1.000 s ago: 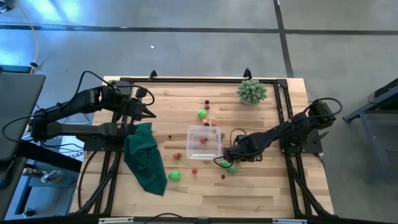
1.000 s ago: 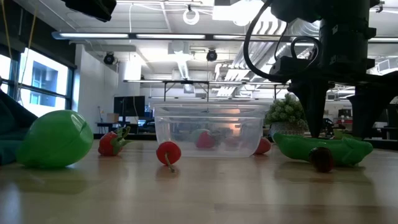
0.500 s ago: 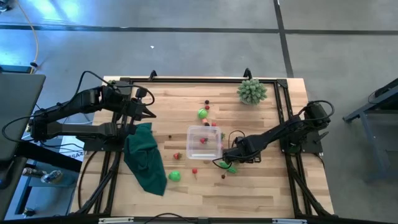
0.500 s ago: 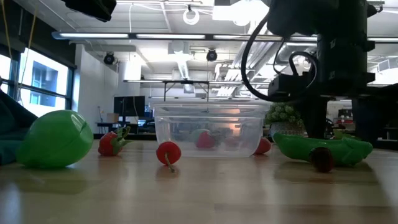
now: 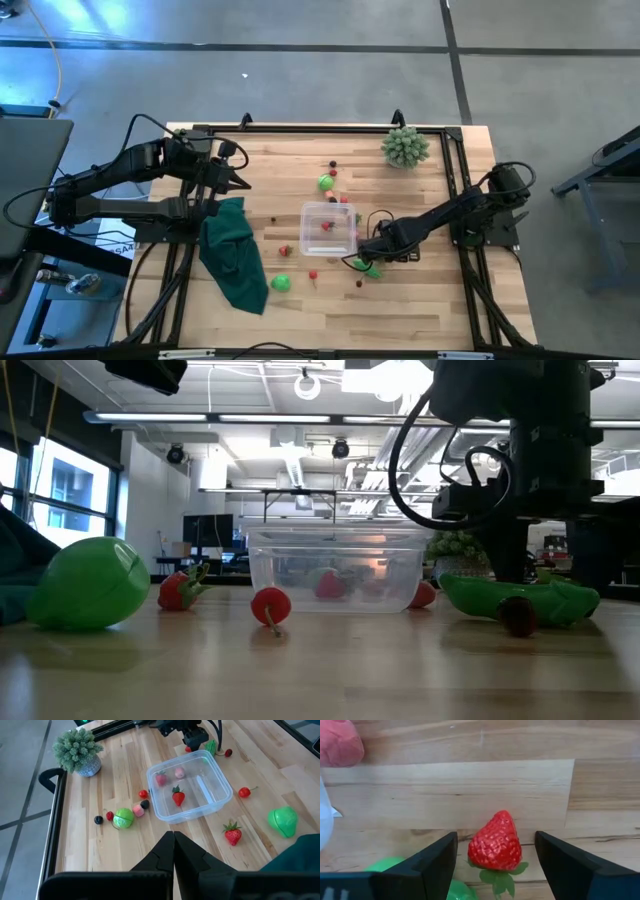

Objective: Pick and placing Produce into tupperware
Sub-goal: Put the red strawberry into the transparent bin

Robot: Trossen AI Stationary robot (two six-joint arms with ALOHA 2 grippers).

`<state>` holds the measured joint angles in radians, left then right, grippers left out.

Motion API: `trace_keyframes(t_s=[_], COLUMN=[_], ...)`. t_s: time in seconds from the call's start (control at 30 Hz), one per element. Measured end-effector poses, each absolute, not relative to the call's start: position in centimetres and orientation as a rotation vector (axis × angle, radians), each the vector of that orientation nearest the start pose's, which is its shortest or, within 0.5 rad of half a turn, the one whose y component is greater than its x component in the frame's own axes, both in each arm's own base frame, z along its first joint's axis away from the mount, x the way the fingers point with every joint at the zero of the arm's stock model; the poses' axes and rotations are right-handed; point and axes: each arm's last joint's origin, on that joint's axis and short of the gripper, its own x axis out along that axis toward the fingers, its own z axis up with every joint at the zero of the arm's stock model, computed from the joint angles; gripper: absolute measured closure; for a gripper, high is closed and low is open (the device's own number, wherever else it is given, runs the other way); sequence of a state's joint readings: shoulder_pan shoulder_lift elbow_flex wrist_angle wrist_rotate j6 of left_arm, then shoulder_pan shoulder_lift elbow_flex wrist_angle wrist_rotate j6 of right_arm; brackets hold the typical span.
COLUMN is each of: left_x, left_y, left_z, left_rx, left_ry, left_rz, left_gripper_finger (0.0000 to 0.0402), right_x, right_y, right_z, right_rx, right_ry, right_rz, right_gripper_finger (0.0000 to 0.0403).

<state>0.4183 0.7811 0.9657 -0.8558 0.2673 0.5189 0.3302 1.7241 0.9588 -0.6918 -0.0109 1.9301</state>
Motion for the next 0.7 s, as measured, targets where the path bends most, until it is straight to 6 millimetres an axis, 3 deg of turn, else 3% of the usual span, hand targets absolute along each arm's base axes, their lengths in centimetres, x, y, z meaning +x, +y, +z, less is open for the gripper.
trace_keyframes(t_s=[0.5, 0.7], left_x=[12.85, 12.85], left_y=[4.88, 4.88], left_z=[33.39, 33.38], left_rx=[0.275, 0.275], left_ry=[0.649, 0.649], left_rz=[-0.022, -0.022], left_gripper_finger=[0.0401, 0.0401], right_x=[27.6, 27.62], right_y=[9.44, 9.36], right_z=[14.21, 14.22], right_rx=[1.328, 1.328], right_ry=[1.123, 1.121], right_rz=[-1.121, -1.121], right_gripper_finger=[0.0257, 0.027])
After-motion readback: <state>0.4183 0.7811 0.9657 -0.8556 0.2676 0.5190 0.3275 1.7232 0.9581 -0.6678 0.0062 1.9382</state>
